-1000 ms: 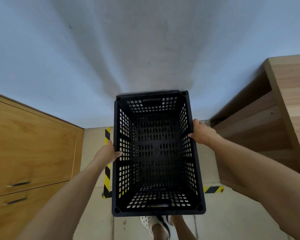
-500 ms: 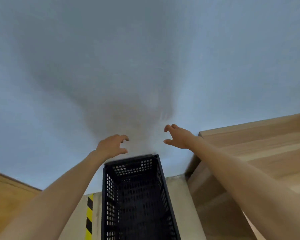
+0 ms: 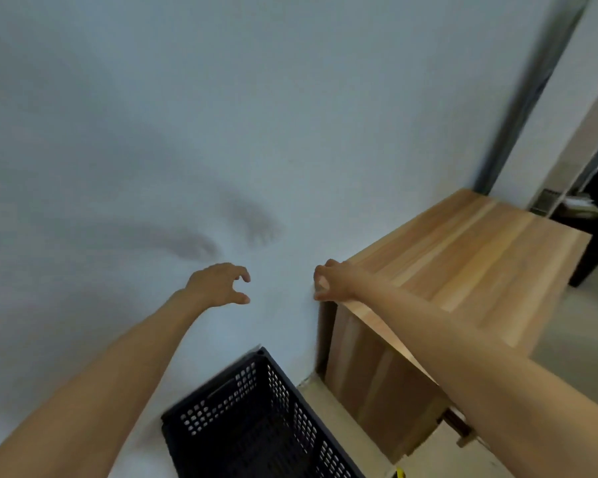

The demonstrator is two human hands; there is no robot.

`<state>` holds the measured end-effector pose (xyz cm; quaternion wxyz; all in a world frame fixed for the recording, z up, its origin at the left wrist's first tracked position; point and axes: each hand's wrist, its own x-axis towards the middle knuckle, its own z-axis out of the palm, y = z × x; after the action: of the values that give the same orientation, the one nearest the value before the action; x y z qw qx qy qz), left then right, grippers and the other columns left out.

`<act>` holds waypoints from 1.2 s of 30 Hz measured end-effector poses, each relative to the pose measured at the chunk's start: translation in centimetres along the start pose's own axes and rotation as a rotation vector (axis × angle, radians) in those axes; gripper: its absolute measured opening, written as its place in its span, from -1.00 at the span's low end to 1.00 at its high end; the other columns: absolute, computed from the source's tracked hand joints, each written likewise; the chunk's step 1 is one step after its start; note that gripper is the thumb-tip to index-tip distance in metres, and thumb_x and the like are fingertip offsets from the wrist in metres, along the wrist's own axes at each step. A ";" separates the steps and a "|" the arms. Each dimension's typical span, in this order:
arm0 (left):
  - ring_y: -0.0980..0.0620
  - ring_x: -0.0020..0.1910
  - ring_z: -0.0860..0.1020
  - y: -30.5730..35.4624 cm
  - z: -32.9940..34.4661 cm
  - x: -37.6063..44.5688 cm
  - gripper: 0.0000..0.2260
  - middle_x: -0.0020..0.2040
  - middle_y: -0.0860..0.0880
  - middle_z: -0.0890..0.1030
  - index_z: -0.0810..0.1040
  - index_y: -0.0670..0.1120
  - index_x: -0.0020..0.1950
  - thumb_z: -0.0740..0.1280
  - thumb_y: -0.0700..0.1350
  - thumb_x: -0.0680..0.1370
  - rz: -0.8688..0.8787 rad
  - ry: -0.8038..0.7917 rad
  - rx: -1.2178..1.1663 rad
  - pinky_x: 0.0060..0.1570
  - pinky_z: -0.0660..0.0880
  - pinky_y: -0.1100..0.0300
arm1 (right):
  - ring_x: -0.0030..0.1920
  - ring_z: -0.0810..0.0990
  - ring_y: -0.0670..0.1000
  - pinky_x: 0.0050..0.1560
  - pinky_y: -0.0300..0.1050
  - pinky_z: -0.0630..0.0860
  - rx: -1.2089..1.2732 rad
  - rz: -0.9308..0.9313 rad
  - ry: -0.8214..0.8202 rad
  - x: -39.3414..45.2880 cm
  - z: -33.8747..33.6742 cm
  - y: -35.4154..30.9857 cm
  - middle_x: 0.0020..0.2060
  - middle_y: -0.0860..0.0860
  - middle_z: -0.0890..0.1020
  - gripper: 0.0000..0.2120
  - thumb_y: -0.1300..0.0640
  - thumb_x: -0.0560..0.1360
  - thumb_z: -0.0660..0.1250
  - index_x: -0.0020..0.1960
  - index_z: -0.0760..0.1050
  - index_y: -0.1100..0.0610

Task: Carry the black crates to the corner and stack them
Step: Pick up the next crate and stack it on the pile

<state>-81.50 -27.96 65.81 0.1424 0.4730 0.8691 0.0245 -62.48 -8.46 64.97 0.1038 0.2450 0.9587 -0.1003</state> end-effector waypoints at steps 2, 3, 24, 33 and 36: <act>0.02 0.29 0.44 1.7 -0.1 -0.2 -0.56 0.33 0.05 0.46 0.45 0.14 0.32 0.40 0.18 0.48 0.076 -0.016 0.036 0.19 0.39 0.08 | 0.25 0.45 0.15 0.16 0.01 0.42 -0.024 0.039 -0.006 -3.2 -0.1 0.2 0.31 0.04 0.41 -0.55 -0.12 0.51 0.28 0.33 0.40 0.03; 0.02 0.29 0.44 2.8 -0.2 -0.2 -0.57 0.33 0.05 0.46 0.45 0.14 0.32 0.39 0.18 0.48 0.114 -0.020 0.046 0.20 0.39 0.07 | 0.23 0.48 0.15 0.15 0.01 0.44 -0.032 0.064 -0.014 -4.7 -0.3 0.6 0.28 0.05 0.42 -0.57 -0.10 0.51 0.28 0.32 0.42 0.06; 0.02 0.21 0.51 49.3 4.8 -6.6 -0.59 0.27 0.06 0.51 0.51 0.07 0.30 0.42 0.07 0.47 0.891 -0.064 0.231 0.12 0.49 0.11 | 0.22 0.52 0.17 0.19 0.04 0.48 0.144 0.813 0.069 -46.5 2.7 24.5 0.23 0.11 0.55 -0.62 -0.07 0.54 0.26 0.25 0.52 0.13; 0.00 0.27 0.49 74.8 14.0 -19.8 -0.60 0.29 0.06 0.52 0.51 0.14 0.24 0.42 0.18 0.44 1.153 -0.134 0.309 0.21 0.47 0.00 | 0.18 0.52 0.14 0.15 0.07 0.50 0.266 1.185 0.046 -74.1 10.2 33.8 0.20 0.07 0.52 -0.66 -0.02 0.52 0.26 0.25 0.47 0.08; 0.00 0.29 0.47 81.7 17.8 -24.7 -0.61 0.30 0.07 0.51 0.51 0.15 0.25 0.41 0.16 0.45 1.254 -0.160 0.320 0.18 0.47 0.02 | 0.14 0.54 0.13 0.13 0.06 0.51 0.315 1.307 0.063 -82.4 13.4 35.4 0.18 0.07 0.55 -0.68 -0.03 0.51 0.26 0.21 0.48 0.09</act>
<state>2.63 -5.05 68.76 0.0932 0.9062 0.4078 -0.0621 27.63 -18.29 67.52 0.0779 0.7899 0.5899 -0.1485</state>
